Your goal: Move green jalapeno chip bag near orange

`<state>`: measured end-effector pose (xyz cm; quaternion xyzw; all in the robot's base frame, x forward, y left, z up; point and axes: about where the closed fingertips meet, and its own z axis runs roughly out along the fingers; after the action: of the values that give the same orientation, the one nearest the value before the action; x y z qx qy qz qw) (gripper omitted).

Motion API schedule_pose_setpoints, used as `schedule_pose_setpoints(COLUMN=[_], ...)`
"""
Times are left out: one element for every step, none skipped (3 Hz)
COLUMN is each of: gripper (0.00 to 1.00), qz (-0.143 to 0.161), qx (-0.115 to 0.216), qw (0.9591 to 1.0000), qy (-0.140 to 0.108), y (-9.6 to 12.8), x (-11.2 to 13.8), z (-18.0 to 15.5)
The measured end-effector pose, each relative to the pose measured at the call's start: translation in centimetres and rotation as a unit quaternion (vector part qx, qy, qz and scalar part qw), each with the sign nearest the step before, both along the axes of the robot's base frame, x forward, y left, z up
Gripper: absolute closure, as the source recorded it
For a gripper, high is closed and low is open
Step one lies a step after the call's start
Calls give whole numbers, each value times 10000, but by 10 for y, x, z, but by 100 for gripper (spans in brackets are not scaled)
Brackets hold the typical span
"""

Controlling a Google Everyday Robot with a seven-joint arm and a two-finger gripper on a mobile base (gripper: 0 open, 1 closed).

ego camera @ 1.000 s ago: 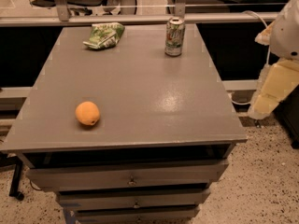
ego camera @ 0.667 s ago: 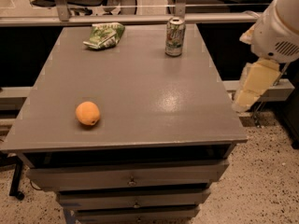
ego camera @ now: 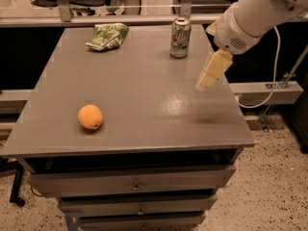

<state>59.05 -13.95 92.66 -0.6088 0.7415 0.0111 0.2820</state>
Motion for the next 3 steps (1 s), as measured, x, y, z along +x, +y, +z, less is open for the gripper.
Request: schedule_pose_setpoints(gripper=[0, 0, 0], qz=[230, 435, 436], qx=[555, 964, 964], qw=[9979, 9934, 9934], qy=[-226, -436, -435], y=[45, 94, 94], x=[46, 74, 74], z=[6, 29, 29])
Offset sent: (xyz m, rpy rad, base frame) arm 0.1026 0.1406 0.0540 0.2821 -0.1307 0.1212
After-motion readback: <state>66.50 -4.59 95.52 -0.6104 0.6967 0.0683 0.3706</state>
